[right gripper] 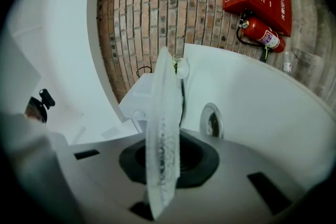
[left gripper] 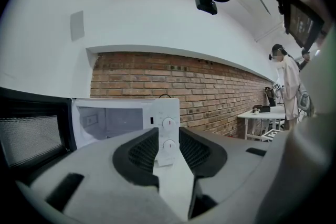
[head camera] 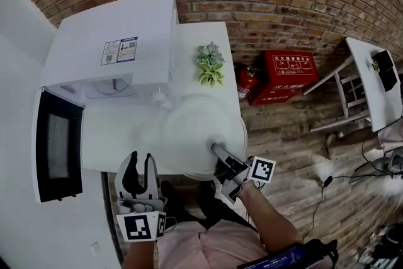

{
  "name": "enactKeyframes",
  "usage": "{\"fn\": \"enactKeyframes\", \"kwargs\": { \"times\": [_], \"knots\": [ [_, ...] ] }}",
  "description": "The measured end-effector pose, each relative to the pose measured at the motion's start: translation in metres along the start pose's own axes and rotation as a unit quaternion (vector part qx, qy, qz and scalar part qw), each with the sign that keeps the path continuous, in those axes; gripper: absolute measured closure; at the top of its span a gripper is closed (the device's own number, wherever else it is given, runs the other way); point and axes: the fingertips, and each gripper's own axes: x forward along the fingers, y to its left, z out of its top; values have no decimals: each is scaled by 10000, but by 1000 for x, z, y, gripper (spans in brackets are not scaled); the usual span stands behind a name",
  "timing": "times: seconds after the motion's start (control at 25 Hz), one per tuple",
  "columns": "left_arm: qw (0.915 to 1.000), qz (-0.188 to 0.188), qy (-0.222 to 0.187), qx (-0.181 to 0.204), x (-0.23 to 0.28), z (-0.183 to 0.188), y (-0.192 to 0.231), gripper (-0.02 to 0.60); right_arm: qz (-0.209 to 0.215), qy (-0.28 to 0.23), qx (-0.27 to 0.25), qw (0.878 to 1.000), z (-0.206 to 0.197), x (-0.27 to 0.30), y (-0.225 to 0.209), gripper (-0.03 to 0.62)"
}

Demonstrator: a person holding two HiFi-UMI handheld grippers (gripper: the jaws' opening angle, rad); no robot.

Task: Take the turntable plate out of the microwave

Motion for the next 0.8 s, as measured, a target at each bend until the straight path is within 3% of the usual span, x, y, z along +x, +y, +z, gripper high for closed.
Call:
{"fn": "enactKeyframes", "kwargs": {
  "times": [0.8],
  "knots": [
    [9999,101,-19,39,-11,1,0,453,-29,-10,-17,10000,0,0,-2,566]
  ]
}}
